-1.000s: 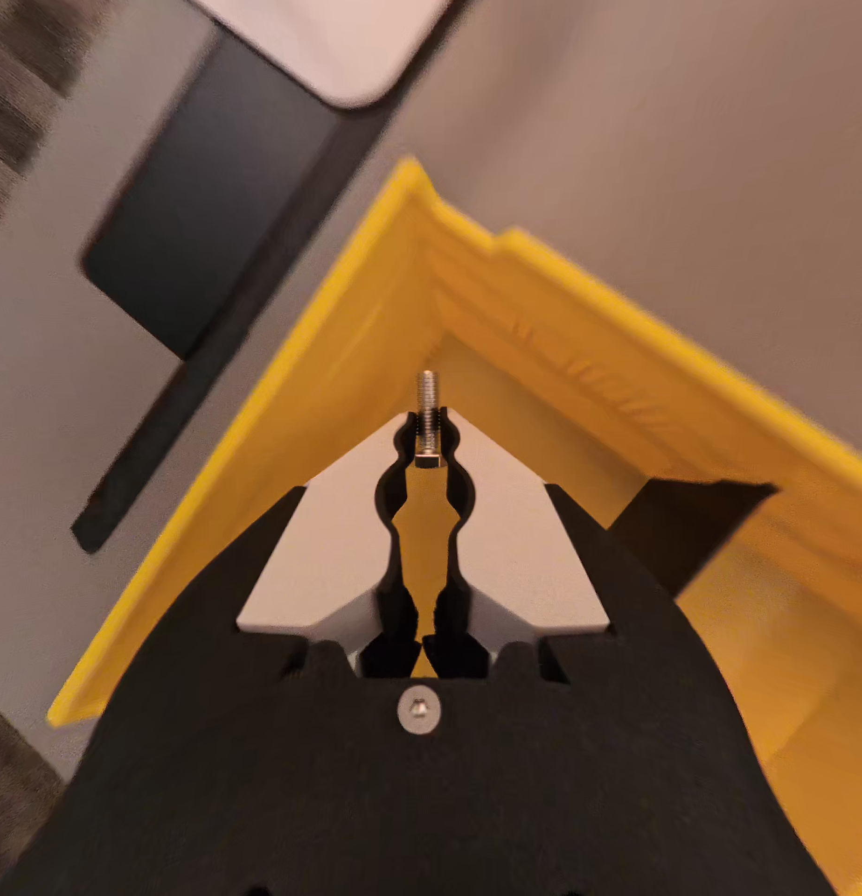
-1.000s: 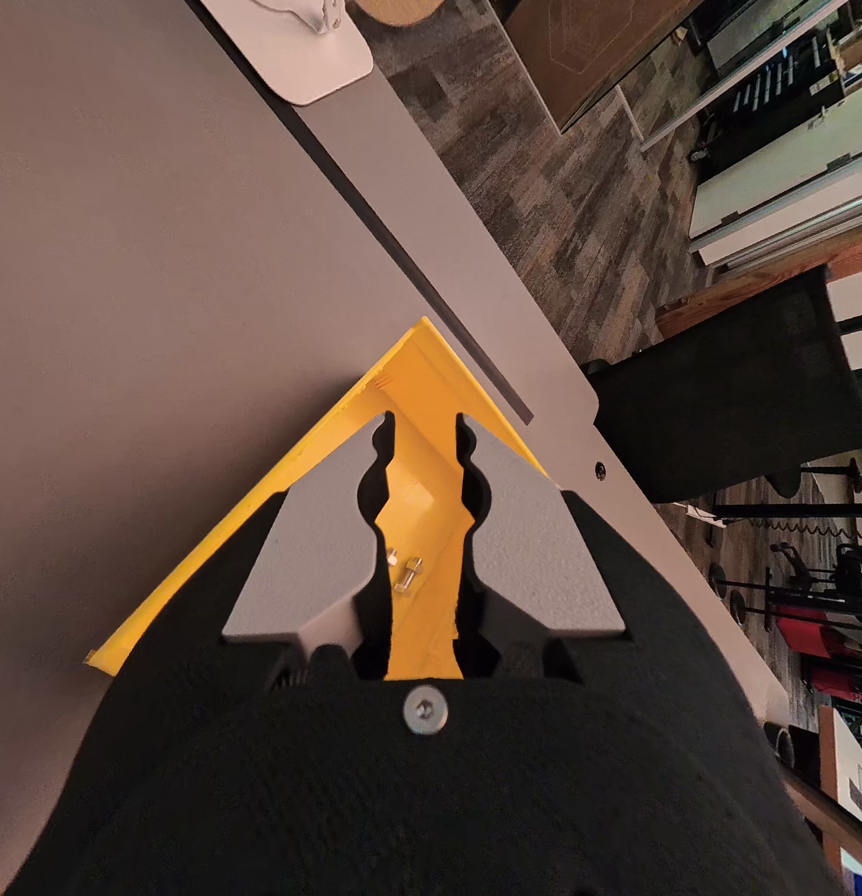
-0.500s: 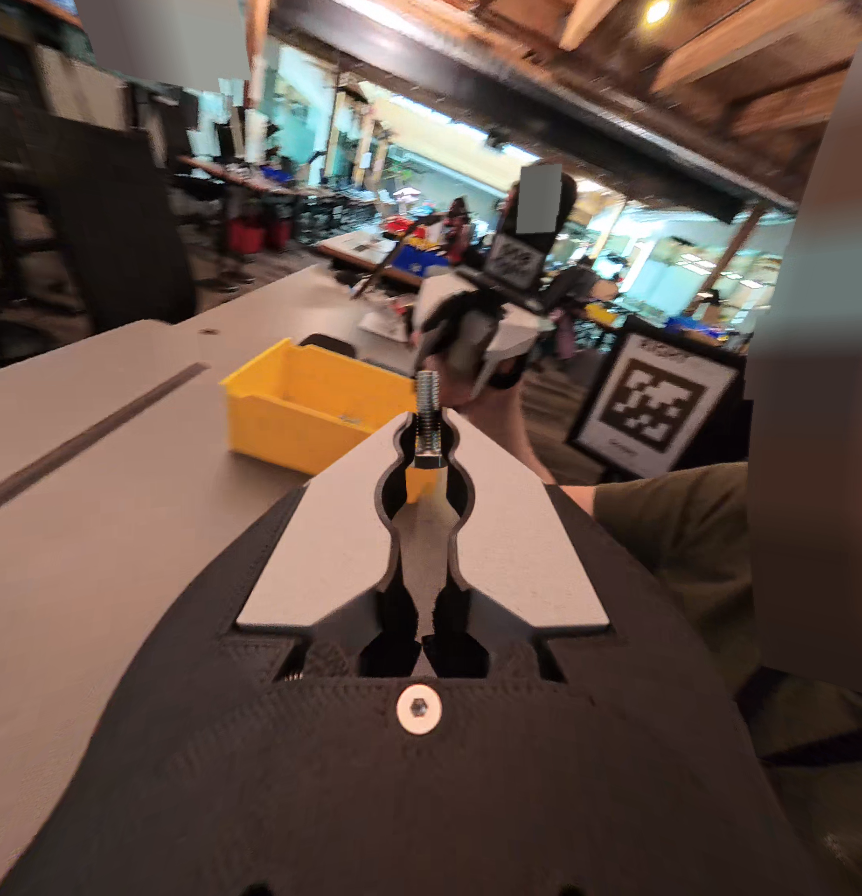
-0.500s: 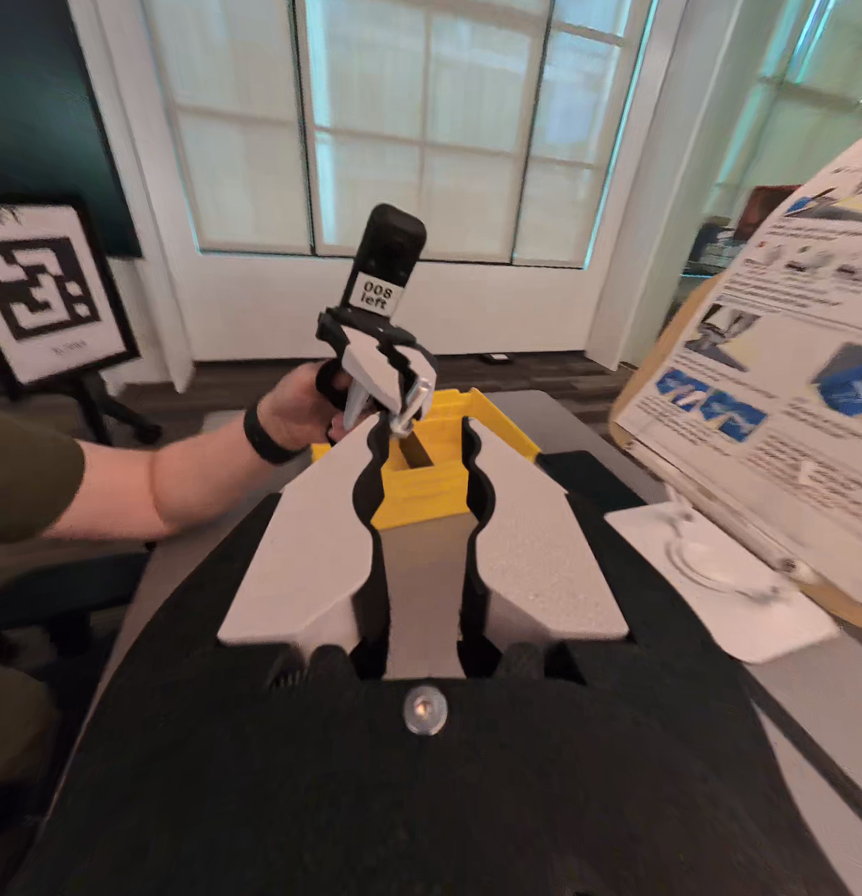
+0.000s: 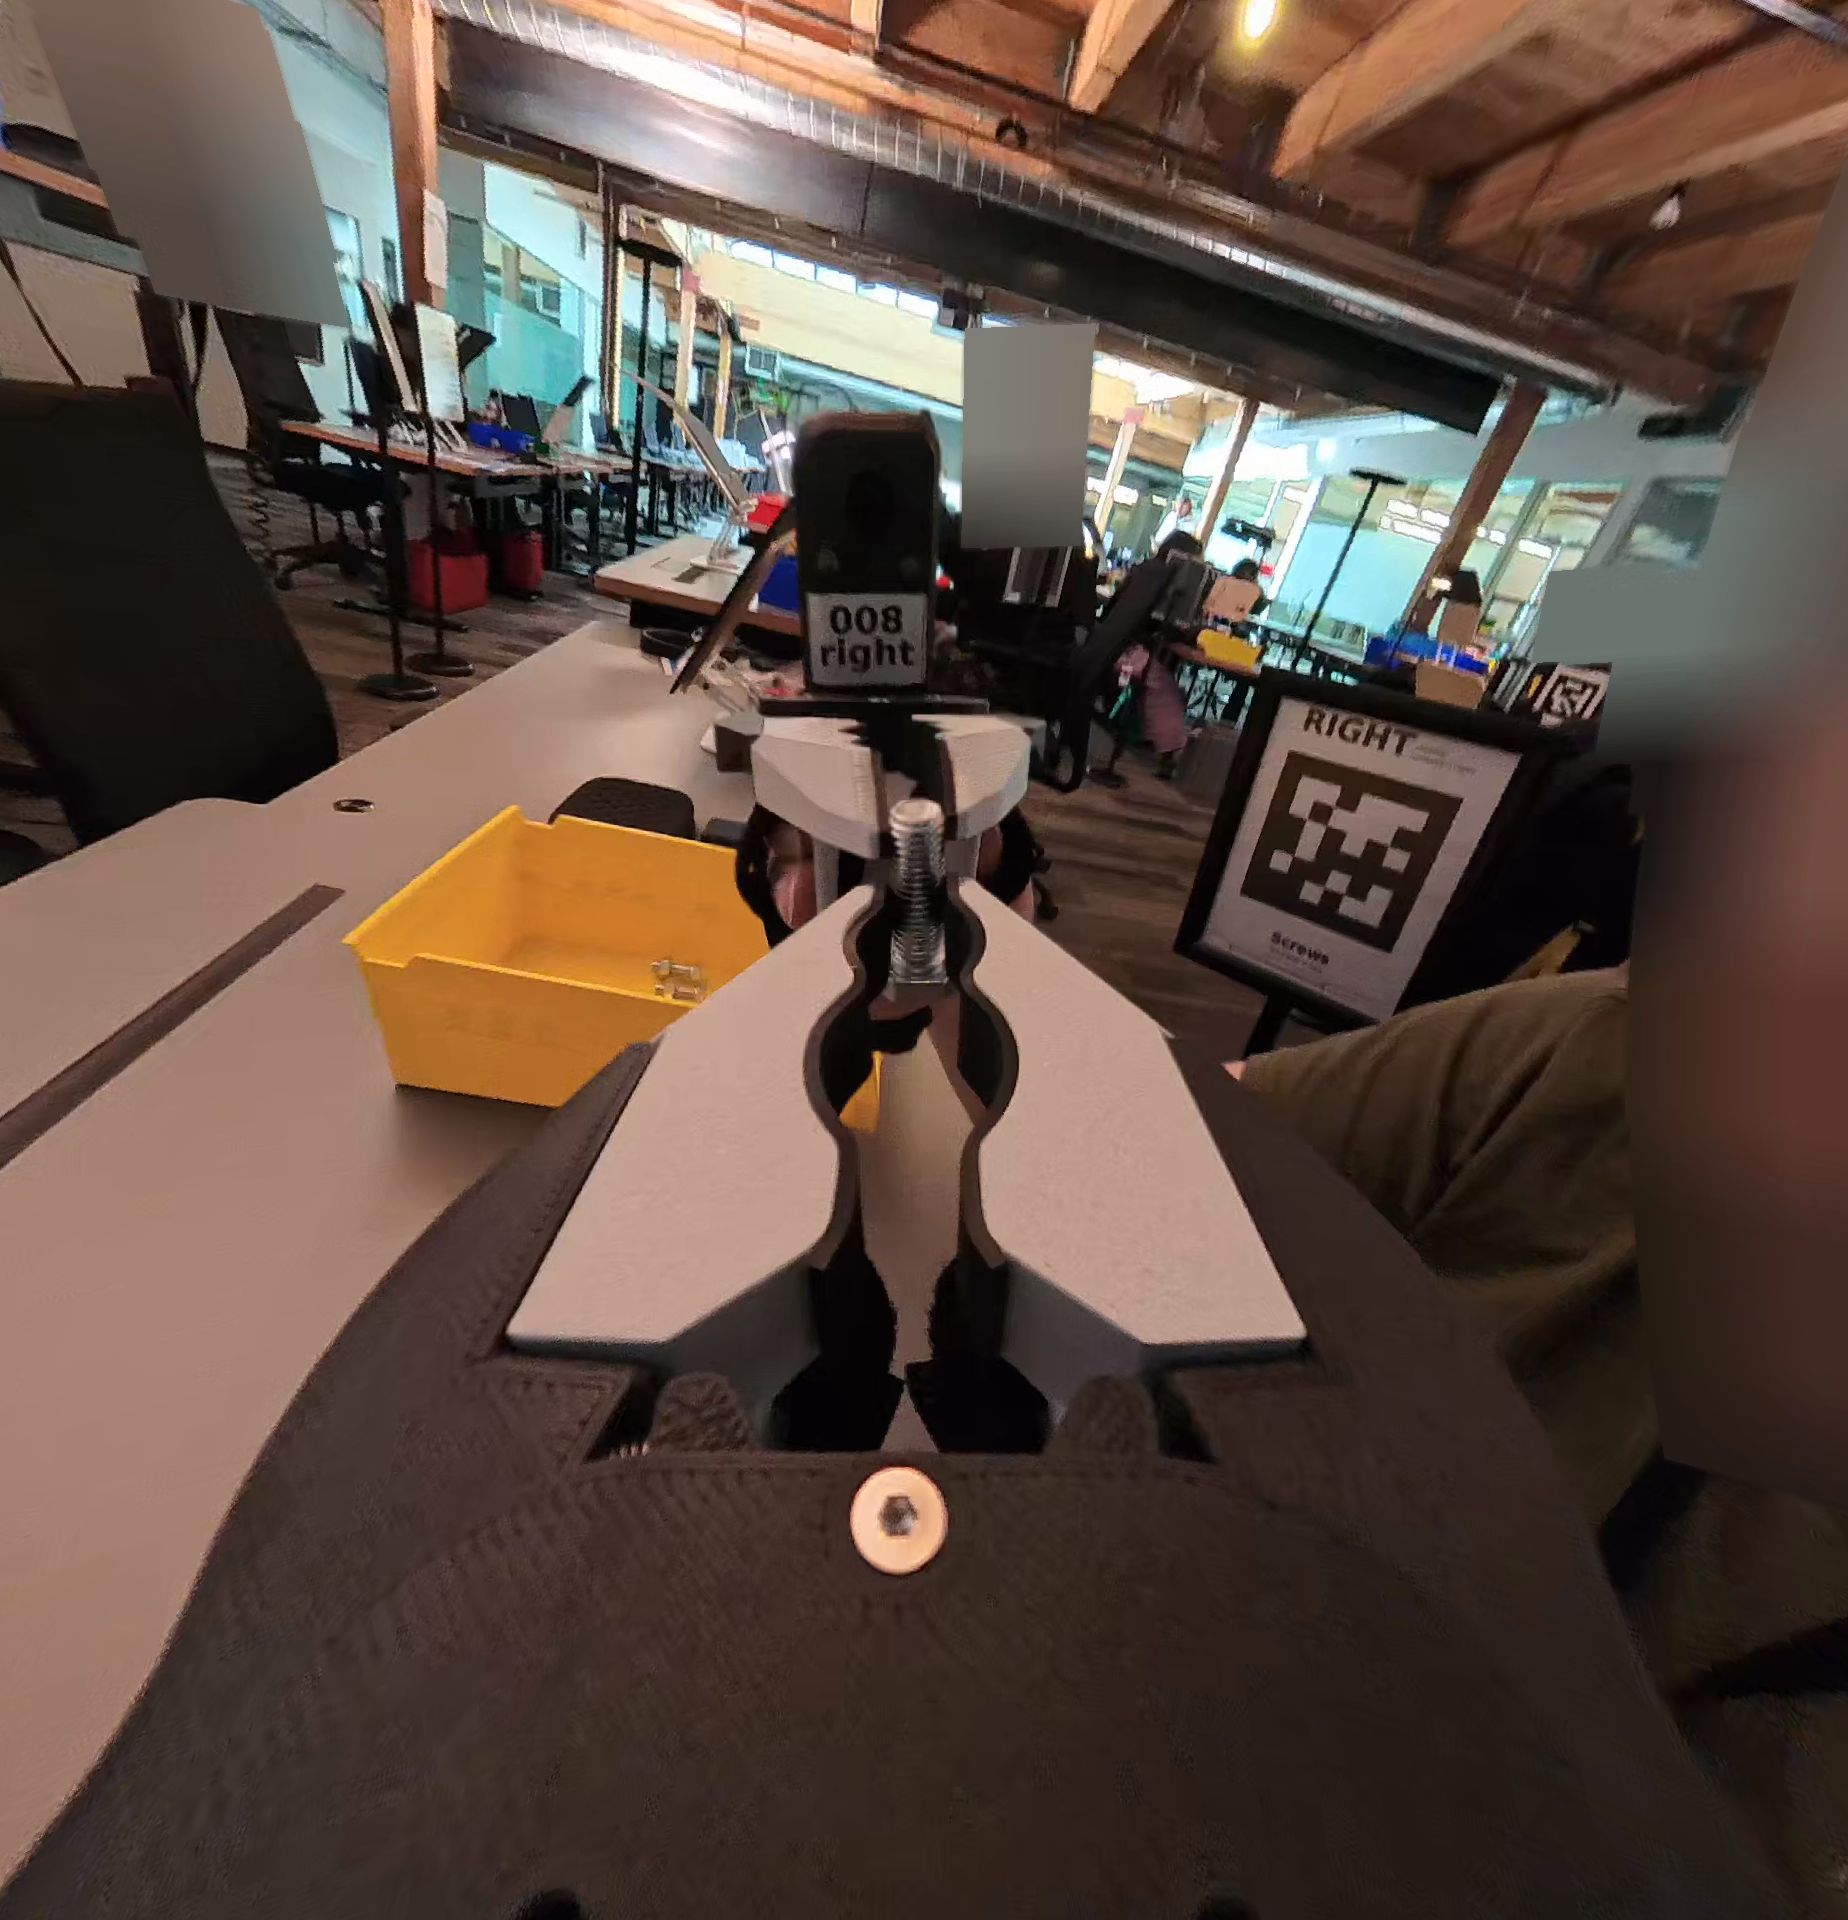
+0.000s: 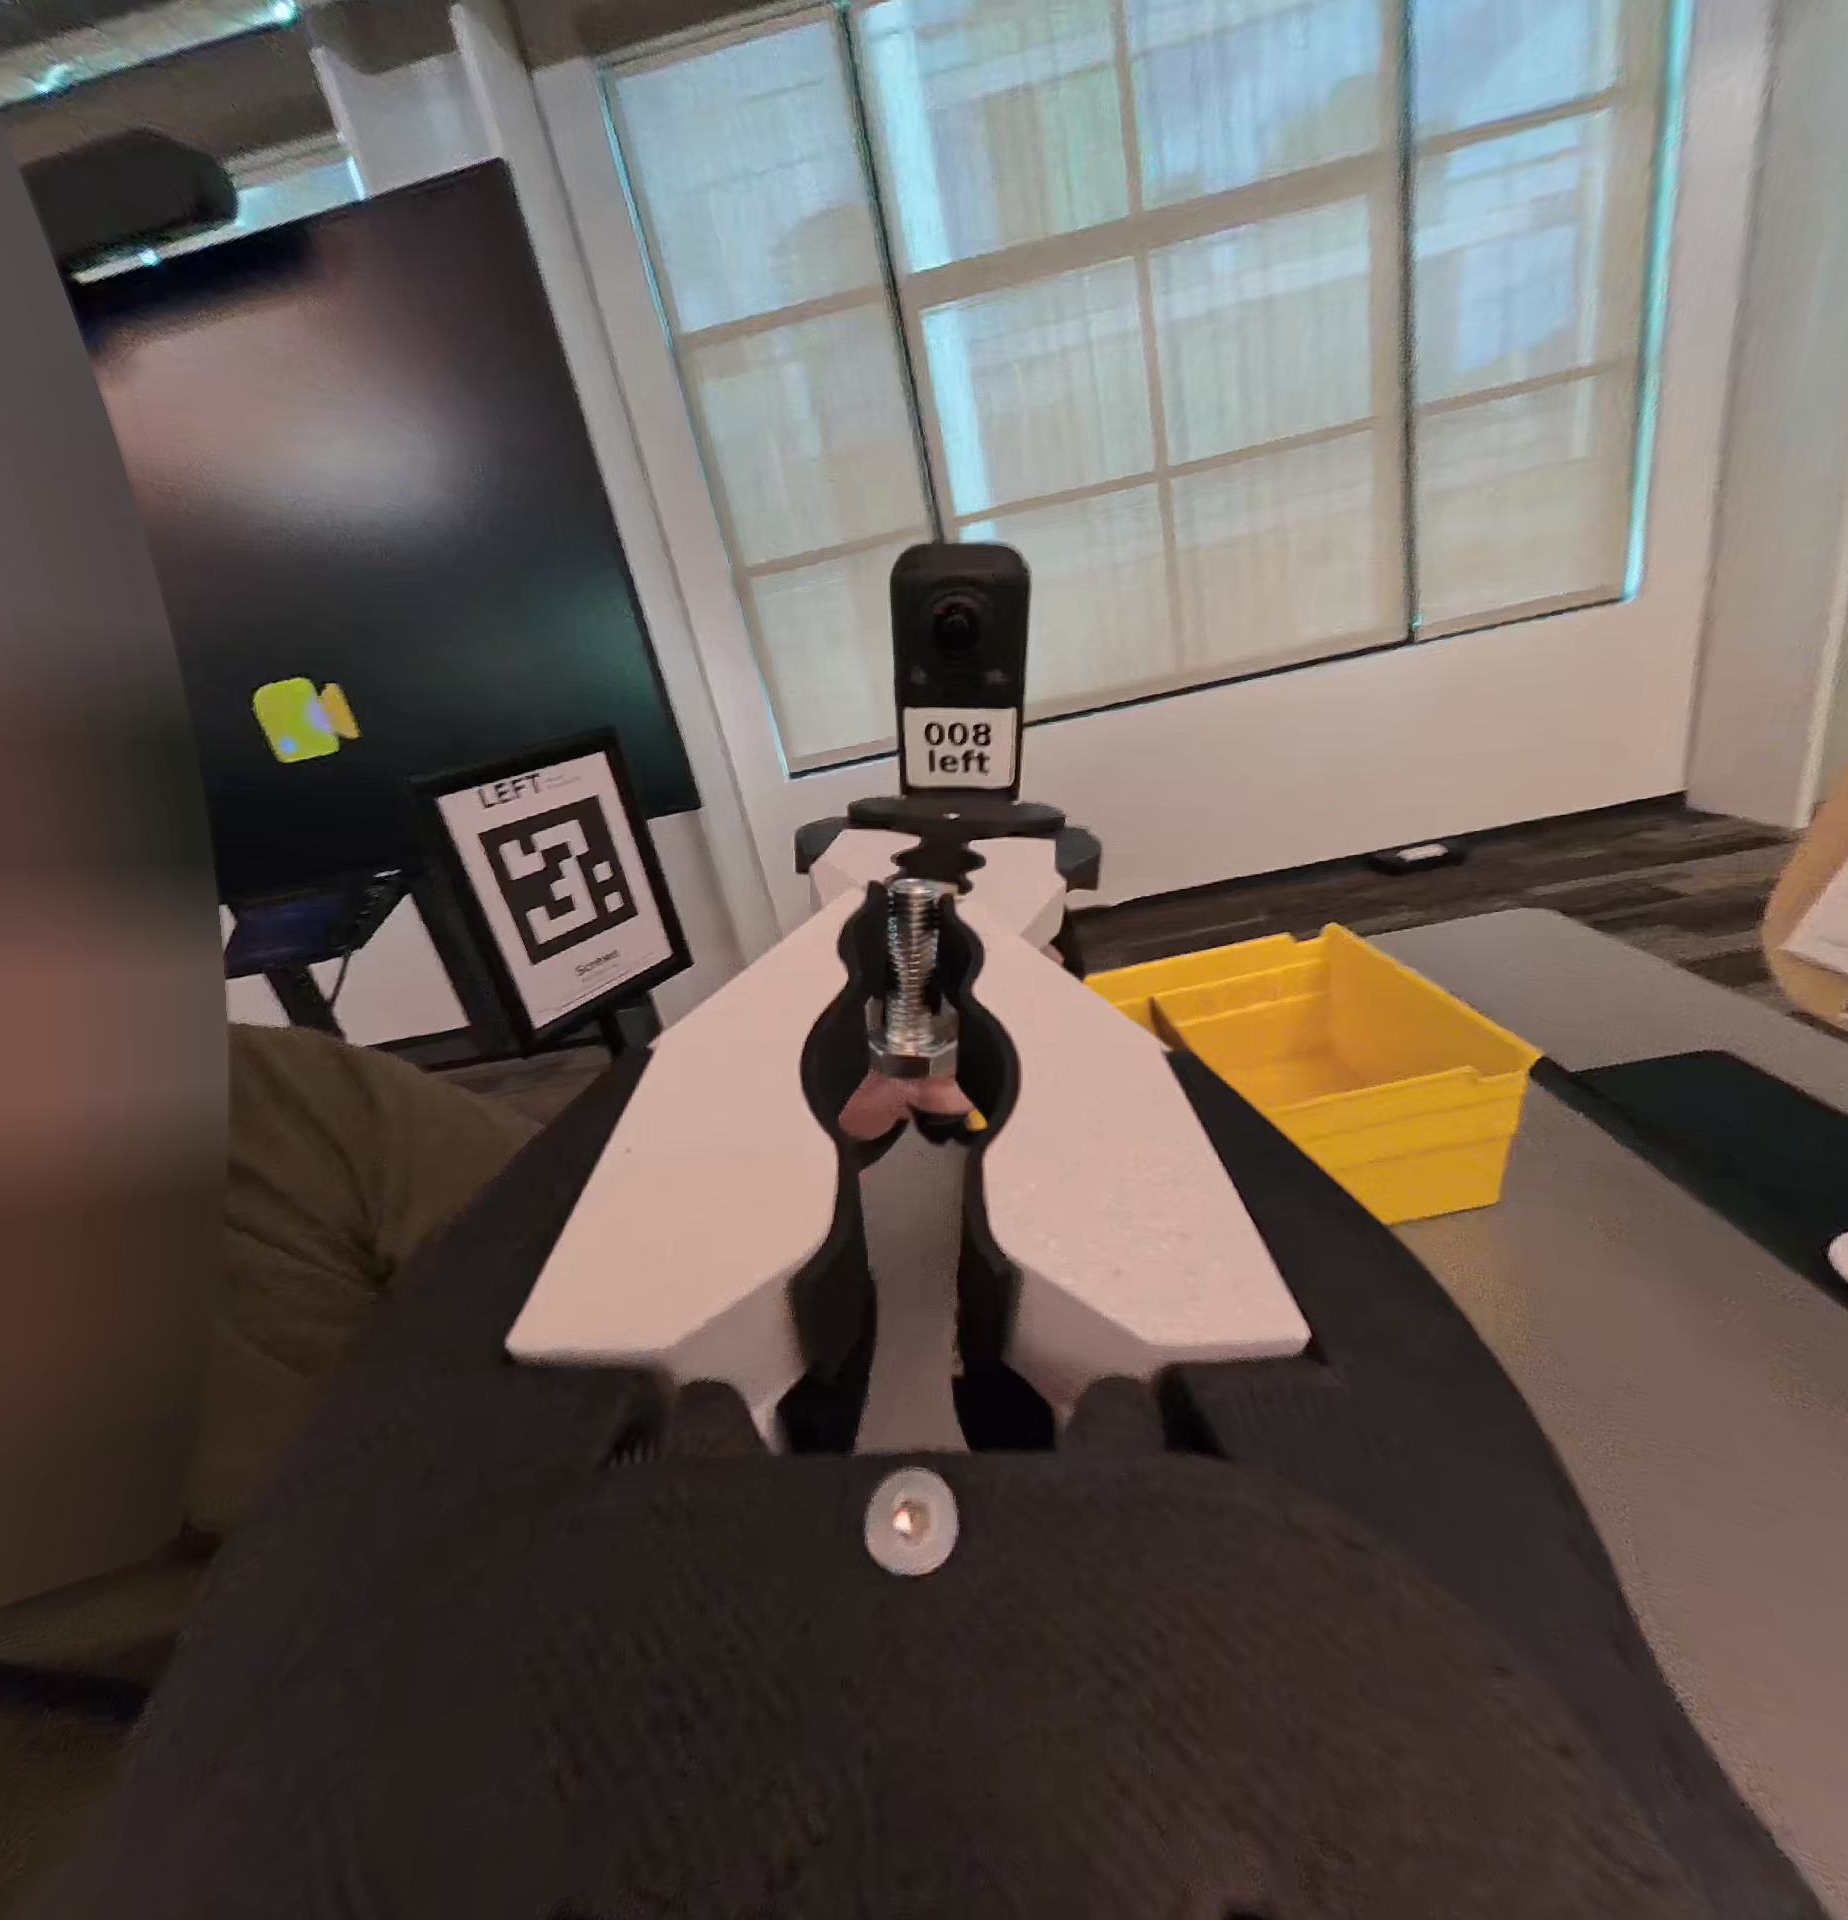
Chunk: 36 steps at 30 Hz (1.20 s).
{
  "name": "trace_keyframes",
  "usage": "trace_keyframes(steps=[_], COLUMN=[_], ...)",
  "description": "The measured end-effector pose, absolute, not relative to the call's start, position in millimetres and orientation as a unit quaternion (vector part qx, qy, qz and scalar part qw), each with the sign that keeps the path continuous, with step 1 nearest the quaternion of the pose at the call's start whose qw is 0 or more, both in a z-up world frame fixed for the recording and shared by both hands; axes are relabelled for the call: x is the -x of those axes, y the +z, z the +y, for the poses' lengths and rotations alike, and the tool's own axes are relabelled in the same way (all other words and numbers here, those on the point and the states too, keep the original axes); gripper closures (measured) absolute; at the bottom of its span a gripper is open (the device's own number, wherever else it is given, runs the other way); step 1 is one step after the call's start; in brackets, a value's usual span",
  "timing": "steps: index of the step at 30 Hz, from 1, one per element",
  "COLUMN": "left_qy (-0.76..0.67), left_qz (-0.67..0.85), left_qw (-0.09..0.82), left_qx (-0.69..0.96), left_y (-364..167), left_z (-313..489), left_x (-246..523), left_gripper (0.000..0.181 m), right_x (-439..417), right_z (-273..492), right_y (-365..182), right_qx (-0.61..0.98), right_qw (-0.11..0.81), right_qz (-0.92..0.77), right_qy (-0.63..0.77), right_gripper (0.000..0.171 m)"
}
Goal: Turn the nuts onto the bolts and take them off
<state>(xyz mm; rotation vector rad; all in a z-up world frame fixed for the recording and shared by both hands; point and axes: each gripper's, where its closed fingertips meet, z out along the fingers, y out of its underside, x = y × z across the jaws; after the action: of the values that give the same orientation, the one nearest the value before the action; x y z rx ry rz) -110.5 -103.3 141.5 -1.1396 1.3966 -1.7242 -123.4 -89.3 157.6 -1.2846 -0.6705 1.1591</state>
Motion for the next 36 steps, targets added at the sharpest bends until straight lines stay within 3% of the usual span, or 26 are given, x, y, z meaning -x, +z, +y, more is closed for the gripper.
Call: trace_keyframes(steps=[1, 7, 14, 22, 33, 36], left_qy=[-0.651, -0.65, -0.665, -0.651, -0.629, -0.626], left_qz=[0.538, 0.538, 0.534, 0.537, 0.547, 0.547], left_qw=[0.314, 0.319, 0.285, 0.302, 0.321, 0.337], left_qx=[0.434, 0.431, 0.437, 0.443, 0.451, 0.442], left_y=[139.0, 136.6, 131.2, 128.7, 129.3, 139.6], left_z=[-105.9, -103.4, -98.2, -97.6, -97.5, -97.2], left_x=[110.2, 111.1, 113.7, 113.3, 120.0, 130.4], left_gripper=[0.174, 0.174, 0.163, 0.174, 0.174, 0.174], right_x=[125.3, 124.0, 129.8, 123.7, 129.6, 124.1], right_z=[-90.6, -87.6, -84.5, -78.9, -79.9, -81.7], right_y=[154.6, 153.4, 151.3, 153.7, 156.1, 161.3], right_qx=[0.559, 0.573, 0.574, 0.568, 0.554, 0.542], right_qw=[0.59, 0.606, 0.604, 0.618, 0.639, 0.668], right_qz=[-0.297, -0.295, -0.287, -0.268, -0.275, -0.293], right_qy=[0.501, 0.466, 0.474, 0.472, 0.458, 0.418], right_gripper=[0.163, 0.164, 0.164, 0.164, 0.163, 0.15])
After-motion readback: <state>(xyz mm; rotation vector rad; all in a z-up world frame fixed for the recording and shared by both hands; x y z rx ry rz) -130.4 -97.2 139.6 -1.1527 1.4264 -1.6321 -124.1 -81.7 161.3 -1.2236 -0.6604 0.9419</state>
